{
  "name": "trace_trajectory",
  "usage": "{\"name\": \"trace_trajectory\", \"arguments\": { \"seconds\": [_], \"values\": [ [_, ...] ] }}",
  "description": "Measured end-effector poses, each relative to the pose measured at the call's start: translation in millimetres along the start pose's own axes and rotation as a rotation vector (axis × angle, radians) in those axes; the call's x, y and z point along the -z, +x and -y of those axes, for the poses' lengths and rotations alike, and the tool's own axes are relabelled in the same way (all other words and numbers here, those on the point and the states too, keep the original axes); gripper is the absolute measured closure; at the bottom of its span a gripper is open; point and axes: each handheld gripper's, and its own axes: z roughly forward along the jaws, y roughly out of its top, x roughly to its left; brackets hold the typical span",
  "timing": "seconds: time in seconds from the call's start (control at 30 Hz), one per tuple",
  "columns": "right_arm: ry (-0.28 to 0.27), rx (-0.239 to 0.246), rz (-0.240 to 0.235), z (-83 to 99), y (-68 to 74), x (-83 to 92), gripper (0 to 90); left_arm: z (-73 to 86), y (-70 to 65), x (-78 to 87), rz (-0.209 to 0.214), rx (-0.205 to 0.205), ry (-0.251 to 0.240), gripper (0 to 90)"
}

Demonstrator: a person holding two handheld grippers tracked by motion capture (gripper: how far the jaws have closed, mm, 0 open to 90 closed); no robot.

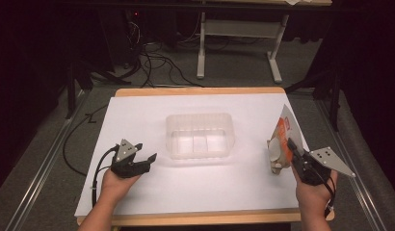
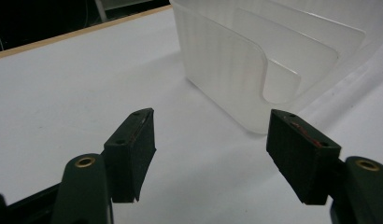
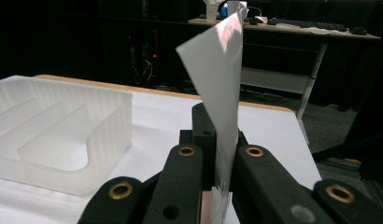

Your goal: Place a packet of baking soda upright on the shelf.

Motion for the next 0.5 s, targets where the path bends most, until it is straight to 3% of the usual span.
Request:
{"name": "trace_trajectory", "arguments": {
  "seconds": [0.5],
  "values": [
    [-0.042,0.005,-0.043,-14.2,18.0,-2.1,90.0,-0.3,4.2,1.2,-0.011,0.014,-0.018,33.5]
  ]
}}
